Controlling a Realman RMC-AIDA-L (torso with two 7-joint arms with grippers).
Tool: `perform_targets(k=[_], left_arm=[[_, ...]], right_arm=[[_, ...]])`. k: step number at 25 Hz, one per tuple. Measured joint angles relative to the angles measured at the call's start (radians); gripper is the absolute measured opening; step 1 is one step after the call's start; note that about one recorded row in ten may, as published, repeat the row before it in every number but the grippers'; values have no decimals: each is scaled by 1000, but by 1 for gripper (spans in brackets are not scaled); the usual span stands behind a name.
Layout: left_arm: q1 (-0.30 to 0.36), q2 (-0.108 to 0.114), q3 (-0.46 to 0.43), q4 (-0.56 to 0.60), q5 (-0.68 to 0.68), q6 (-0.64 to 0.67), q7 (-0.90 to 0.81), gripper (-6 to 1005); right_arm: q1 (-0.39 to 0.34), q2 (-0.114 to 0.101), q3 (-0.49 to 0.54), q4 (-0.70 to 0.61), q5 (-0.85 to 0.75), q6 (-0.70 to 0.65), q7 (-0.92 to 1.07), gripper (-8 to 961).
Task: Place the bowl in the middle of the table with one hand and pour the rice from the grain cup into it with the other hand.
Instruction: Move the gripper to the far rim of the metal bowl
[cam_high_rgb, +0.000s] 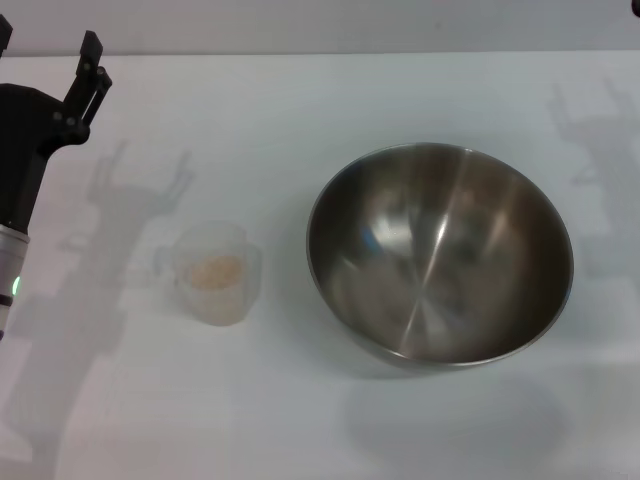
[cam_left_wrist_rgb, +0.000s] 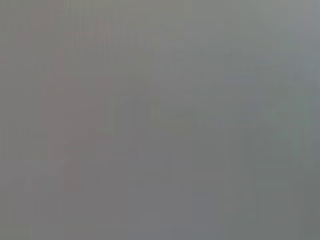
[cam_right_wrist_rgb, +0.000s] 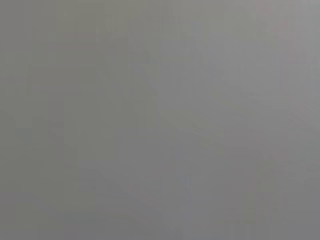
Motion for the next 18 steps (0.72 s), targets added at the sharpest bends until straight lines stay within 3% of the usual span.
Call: perform_targets(k=[10, 18], left_arm=[[-5, 1, 0, 2, -3, -4, -1, 862], [0, -1, 0, -3, -3, -11, -1, 862]], right_arm=[[-7, 2, -49, -9, -2, 2, -166, 697], [8, -3, -56, -33, -2, 62, -189, 697]])
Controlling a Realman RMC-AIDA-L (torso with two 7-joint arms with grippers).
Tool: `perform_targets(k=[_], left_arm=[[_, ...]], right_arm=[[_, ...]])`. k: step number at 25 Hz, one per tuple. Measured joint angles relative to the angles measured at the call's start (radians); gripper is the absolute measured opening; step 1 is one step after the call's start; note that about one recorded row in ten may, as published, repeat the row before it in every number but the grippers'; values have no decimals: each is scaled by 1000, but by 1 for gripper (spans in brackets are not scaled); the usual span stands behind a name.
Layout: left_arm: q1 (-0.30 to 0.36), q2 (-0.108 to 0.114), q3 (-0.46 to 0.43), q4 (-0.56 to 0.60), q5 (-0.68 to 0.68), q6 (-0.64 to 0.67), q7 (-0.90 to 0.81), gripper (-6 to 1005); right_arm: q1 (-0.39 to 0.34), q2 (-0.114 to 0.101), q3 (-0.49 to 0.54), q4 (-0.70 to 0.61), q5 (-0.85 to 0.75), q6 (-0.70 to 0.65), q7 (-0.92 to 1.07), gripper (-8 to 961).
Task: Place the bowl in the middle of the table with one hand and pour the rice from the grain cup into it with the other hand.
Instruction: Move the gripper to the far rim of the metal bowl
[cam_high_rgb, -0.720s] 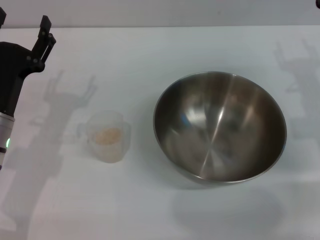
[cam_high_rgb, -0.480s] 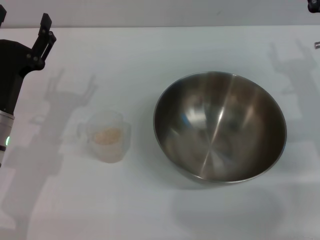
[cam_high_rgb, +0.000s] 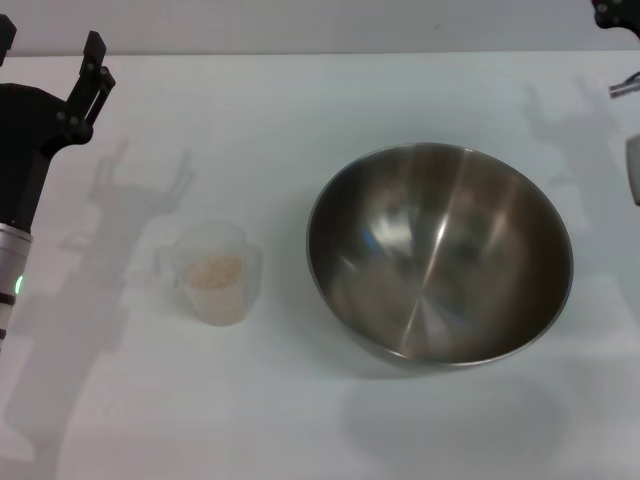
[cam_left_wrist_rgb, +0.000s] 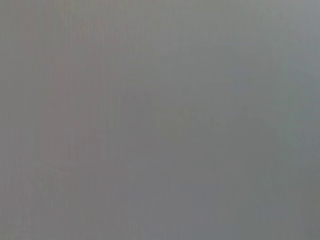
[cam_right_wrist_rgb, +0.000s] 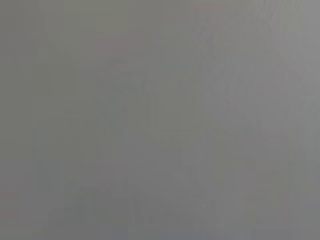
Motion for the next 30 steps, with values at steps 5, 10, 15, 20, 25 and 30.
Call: perform_targets(k=[5, 10, 15, 20, 25, 30], left_arm=[[1, 0, 0, 0, 0, -4, -1, 861], [5, 0, 0, 0, 0, -5, -1, 861], [10, 0, 0, 1, 0, -5, -1, 861], [16, 0, -1, 5, 0, 0, -1, 861], [17, 0, -2, 0, 0, 3, -1, 862], [16, 0, -2, -2, 0, 11, -1, 862]], right_arm=[[-9, -2, 3, -150, 0, 211, 5, 696], [-84, -2, -3, -409, 0, 464, 2, 697], [-197, 1, 30, -751, 1, 824, 4, 697], [-272, 4, 110, -1044, 11, 1284, 23, 697], [-268, -1, 248, -1287, 13, 1867, 82, 696], [-222, -4, 450, -1465, 13, 2347, 139, 697]])
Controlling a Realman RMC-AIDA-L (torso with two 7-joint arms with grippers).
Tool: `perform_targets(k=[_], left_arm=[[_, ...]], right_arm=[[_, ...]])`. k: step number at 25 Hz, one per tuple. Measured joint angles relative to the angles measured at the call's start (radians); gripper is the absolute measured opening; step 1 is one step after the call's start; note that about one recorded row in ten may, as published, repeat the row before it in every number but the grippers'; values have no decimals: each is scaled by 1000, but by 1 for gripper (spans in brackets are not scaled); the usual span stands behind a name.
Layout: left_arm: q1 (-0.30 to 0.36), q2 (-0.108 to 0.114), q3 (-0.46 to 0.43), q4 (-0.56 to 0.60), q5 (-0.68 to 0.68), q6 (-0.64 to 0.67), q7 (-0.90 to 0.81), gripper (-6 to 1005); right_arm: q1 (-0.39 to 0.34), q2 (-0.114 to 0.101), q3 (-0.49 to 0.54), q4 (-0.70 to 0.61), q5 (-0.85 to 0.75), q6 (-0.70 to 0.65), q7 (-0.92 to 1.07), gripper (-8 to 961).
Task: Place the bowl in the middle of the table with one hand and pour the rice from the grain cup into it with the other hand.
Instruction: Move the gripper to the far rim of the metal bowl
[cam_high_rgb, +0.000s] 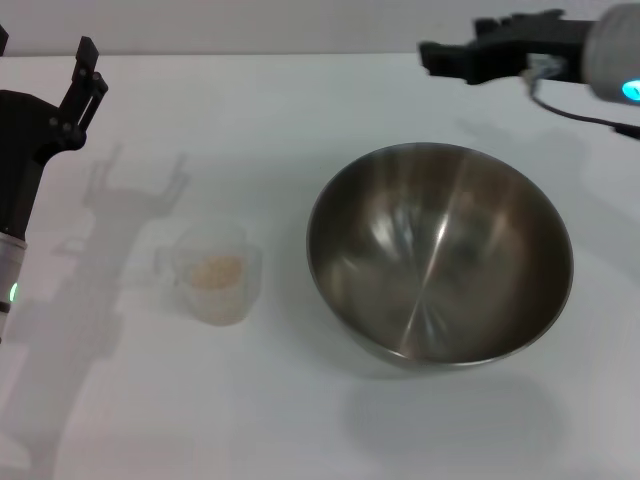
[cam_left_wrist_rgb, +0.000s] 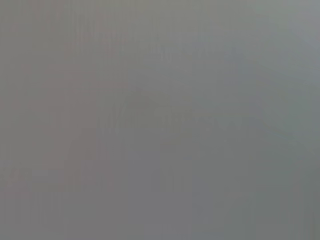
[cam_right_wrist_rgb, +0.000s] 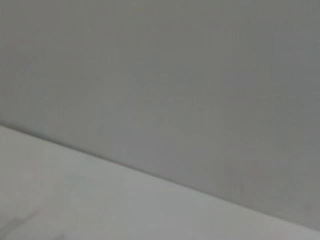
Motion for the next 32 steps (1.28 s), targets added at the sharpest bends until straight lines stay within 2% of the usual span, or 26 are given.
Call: perform_targets(k=[1, 2, 3, 5, 6, 7, 8, 10, 12, 17, 28, 32], left_arm=[[0, 0, 0, 0, 0, 0, 0, 862], [0, 0, 0, 0, -1, 0, 0, 862], [0, 0, 0, 0, -1, 0, 0, 862], [1, 0, 0, 0, -1, 1, 0, 862], [1, 0, 0, 0, -1, 1, 0, 862], [1, 0, 0, 0, -1, 1, 0, 862], [1, 0, 0, 0, -1, 1, 0, 862], [1, 0, 0, 0, -2, 1, 0, 862], [1, 0, -1, 0, -2, 1, 0, 862], [1, 0, -8, 0, -2, 1, 0, 862], [1, 0, -9, -2, -2, 11, -8, 862], [2, 0, -9, -2, -2, 12, -25, 862]], right_arm=[[22, -1, 48, -18, 0, 90, 7, 697], [76, -2, 141, -25, 0, 241, 10, 697], [76, -2, 141, -25, 0, 241, 10, 697], [140, -7, 223, 5, 0, 368, 0, 697], [174, -9, 260, 29, -1, 421, -10, 697], [238, -17, 313, 98, -9, 514, -43, 697], [238, -17, 313, 98, -9, 514, -43, 697], [282, -24, 346, 165, -18, 567, -74, 697], [320, -35, 369, 253, -31, 599, -110, 698], [333, -48, 378, 332, -52, 611, -149, 698], [335, -51, 382, 464, -54, 580, -217, 690], [336, -46, 383, 509, -54, 555, -241, 684]])
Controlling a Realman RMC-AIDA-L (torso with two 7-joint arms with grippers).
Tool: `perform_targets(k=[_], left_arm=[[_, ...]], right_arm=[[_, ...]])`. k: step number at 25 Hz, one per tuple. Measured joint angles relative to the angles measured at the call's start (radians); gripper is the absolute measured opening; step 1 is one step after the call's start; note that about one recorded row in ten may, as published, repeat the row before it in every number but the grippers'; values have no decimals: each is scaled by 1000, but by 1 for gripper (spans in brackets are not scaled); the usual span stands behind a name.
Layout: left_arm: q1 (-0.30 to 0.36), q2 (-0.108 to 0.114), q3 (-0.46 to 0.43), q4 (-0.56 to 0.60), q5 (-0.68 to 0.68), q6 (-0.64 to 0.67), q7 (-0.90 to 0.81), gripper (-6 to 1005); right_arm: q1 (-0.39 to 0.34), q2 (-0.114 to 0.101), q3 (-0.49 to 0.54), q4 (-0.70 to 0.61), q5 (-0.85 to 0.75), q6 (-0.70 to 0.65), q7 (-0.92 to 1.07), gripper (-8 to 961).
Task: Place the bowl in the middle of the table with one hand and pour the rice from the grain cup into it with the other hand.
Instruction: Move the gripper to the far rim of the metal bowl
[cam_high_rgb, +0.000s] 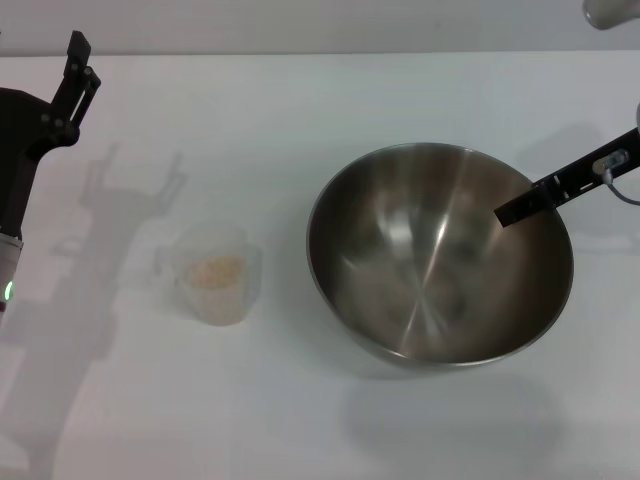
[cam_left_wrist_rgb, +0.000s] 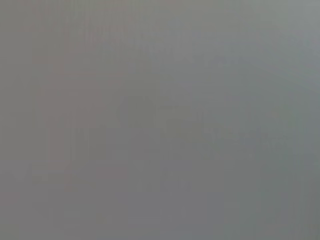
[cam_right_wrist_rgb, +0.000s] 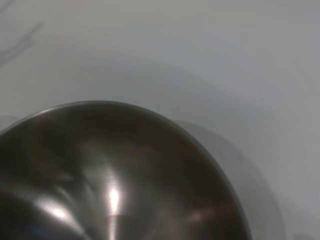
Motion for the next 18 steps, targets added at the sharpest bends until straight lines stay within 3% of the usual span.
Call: perform_targets(k=[8, 10, 15, 18], left_arm=[[11, 0, 0, 0, 0, 7, -3, 862], [12, 0, 0, 0, 0, 11, -4, 862], [15, 0, 0, 0, 0, 14, -4, 862], [16, 0, 0, 0, 0, 14, -4, 862]], right_arm=[[1, 3, 2, 35, 0, -27, -25, 672], [3, 3, 0, 38, 0, -29, -31, 457], [8, 5, -3, 38, -1, -41, -39, 217], [14, 5, -6, 38, -7, -51, -36, 126]])
